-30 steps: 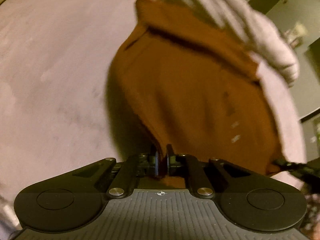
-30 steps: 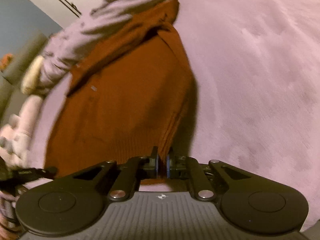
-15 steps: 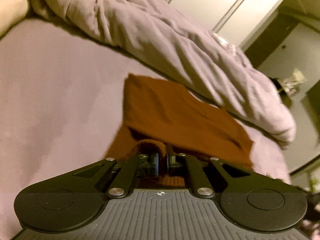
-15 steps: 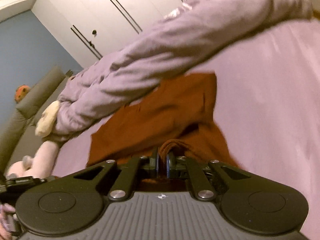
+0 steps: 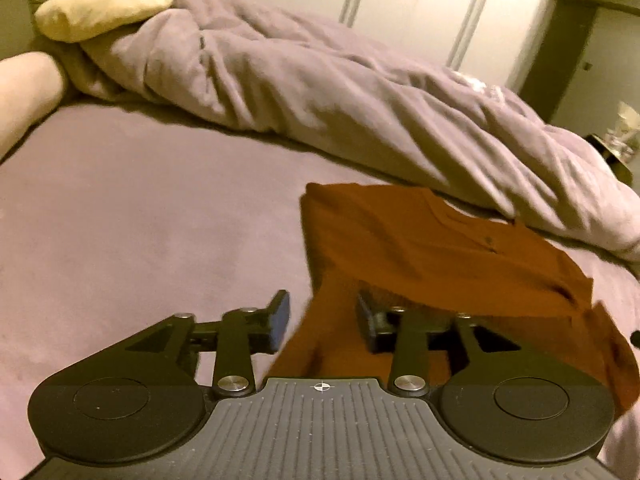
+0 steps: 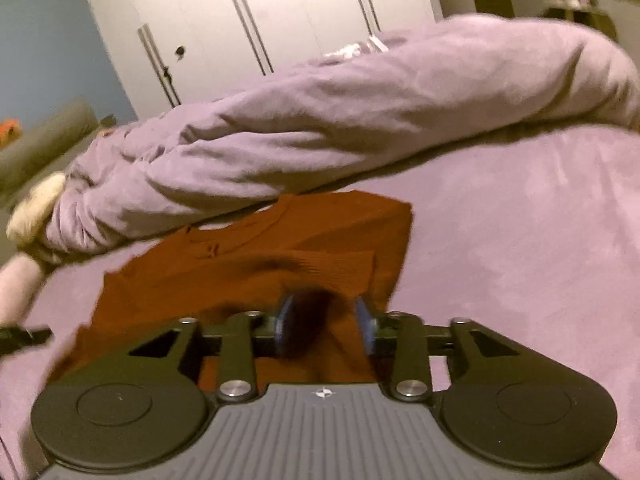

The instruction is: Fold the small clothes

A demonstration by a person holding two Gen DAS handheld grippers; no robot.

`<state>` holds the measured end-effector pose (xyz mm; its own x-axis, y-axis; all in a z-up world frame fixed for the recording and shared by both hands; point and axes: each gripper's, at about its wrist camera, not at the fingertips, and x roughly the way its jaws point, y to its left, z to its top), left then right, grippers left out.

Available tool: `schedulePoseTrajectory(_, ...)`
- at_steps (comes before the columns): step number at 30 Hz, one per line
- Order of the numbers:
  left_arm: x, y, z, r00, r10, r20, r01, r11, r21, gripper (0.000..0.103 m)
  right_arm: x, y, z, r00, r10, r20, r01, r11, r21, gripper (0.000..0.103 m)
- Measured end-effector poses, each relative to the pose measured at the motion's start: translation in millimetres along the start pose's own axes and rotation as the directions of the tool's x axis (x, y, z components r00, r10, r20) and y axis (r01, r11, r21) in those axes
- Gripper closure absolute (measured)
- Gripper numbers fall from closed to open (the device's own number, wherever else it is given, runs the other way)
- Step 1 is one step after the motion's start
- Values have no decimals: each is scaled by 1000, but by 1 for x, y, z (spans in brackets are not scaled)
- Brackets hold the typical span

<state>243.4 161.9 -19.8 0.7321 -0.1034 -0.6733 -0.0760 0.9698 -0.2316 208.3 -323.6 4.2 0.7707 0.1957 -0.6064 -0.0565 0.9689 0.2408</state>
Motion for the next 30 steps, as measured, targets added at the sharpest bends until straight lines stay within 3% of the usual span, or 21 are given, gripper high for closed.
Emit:
schedulePoseTrajectory(5,23,-7,-7,994,-43,-98,51,995,85,32,13,1,-4,998,0,-58,-6,995,-103,63)
schedulePoseTrajectory(9,45,-17,-8,991,-39,-129,55,991,123,30,32,10,3,997,-1,-75,-10,988,-153,62)
schedulePoseTrajectory(11,52,-19,-8,987,-48,-153,67,990,121,39,43,12,6,995,-5,-95,-11,985,-172,59)
schedulePoseTrajectory(12,54,-20,-7,986,-34,-162,55,990,127,56,49,12,7,993,-4,-117,-16,985,-173,59)
schedulePoseTrajectory(15,57,-22,-8,986,19,-166,8,986,165,84,61,10,7,986,17,-166,-46,984,-173,60)
schedulePoseTrajectory(17,55,-22,-9,987,22,-162,6,985,170,92,62,11,5,985,22,-170,-56,979,-195,72)
schedulePoseTrajectory(18,55,-21,-9,987,17,-161,11,986,169,93,61,12,4,985,19,-170,-55,977,-207,82)
schedulePoseTrajectory(21,48,-22,-8,990,10,-143,13,987,159,94,54,13,1,989,21,-149,-54,975,-216,92)
schedulePoseTrajectory(30,2,-39,17,1000,7,5,-7,986,166,95,9,32,14,998,57,-11,-58,966,-251,94)
